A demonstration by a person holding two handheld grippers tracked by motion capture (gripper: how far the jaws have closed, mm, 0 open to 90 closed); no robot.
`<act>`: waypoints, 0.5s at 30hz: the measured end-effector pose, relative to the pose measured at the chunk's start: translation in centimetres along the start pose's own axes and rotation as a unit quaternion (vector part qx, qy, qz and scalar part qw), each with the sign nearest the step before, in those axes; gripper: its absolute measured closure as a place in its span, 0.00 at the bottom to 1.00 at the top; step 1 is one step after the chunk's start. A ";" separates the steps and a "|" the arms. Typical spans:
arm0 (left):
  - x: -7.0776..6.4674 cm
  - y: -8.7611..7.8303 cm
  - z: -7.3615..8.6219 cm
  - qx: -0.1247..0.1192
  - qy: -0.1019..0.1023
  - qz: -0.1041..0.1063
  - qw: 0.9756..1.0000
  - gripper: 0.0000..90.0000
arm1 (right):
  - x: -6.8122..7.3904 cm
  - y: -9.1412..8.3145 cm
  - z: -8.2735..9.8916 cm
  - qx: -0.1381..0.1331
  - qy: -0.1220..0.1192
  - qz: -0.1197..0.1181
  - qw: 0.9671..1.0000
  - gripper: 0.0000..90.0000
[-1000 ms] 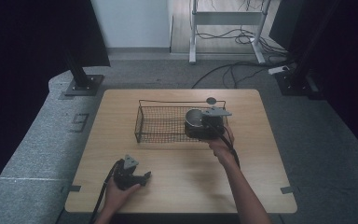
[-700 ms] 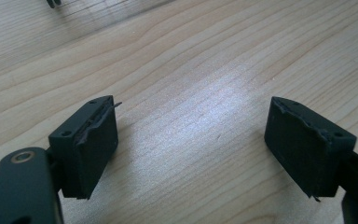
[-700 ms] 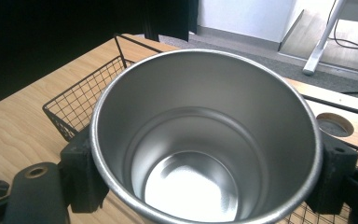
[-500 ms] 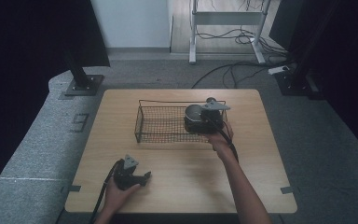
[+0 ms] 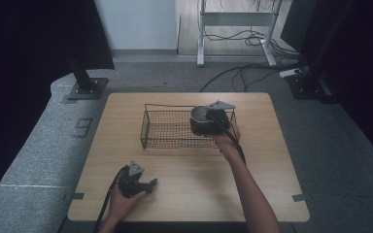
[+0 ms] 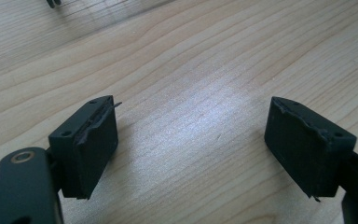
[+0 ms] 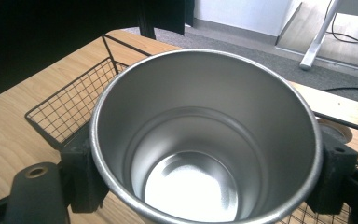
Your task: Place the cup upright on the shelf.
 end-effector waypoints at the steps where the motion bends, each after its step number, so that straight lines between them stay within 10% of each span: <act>1: 0.0 0.0 0.0 -0.001 0.000 0.000 1.000 0.19 | -0.1 0.1 0.0 0.000 0.001 0.000 1.000 0.20; 15: 0.0 0.0 0.0 -0.001 0.000 0.000 1.000 0.19 | -1.4 1.5 0.0 0.012 0.006 0.018 1.000 0.20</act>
Point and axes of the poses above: each handheld gripper's, and its own axes: y roughly forward along the jaws, z roughly out of its underside, x roughly to its left, the point moved 9 cm from there along y, roughly forward along the jaws, and after that the axes turned 6 degrees about z, right-handed, at the moved point
